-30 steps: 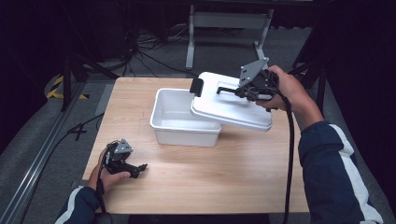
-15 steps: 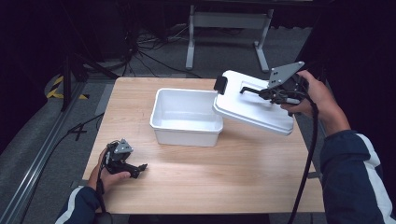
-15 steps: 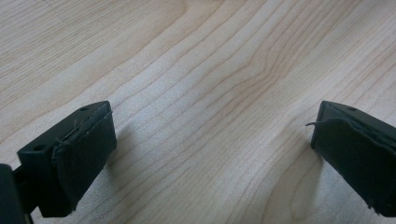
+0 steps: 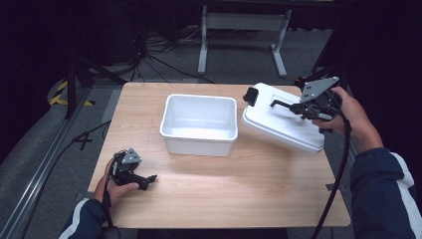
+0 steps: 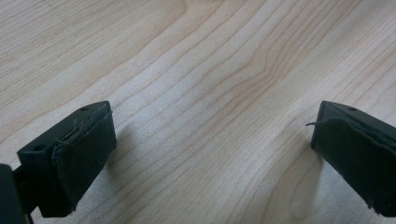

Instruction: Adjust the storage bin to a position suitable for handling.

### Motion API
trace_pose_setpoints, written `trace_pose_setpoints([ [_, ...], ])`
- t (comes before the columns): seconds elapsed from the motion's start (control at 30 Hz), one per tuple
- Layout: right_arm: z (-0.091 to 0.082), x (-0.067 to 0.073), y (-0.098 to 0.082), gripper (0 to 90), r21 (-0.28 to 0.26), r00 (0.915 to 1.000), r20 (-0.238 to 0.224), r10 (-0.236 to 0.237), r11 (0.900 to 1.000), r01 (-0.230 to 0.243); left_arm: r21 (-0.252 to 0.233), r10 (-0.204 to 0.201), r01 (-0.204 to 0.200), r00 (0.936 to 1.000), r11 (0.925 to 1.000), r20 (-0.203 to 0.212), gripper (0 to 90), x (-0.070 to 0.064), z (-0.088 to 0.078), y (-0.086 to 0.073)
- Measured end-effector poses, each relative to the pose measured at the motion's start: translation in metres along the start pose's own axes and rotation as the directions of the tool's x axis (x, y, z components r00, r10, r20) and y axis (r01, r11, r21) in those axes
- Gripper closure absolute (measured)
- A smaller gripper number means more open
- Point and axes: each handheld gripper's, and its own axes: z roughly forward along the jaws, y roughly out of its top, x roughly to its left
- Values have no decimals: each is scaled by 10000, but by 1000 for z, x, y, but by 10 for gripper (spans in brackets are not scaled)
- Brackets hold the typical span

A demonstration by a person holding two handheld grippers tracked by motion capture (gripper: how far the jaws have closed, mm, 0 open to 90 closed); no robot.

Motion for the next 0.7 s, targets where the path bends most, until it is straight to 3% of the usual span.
trace_pose_setpoints([
  [0.23,16,2,-23,848,92,9986,-227,470,9989,-468,-9,-34,34,10000,10000,-22,5,0,0,0],
  [0.7,52,11,-42,848,525,9945,-654,821,9955,-788,-9,-37,37,10000,10000,-22,4,0,0,0],
])
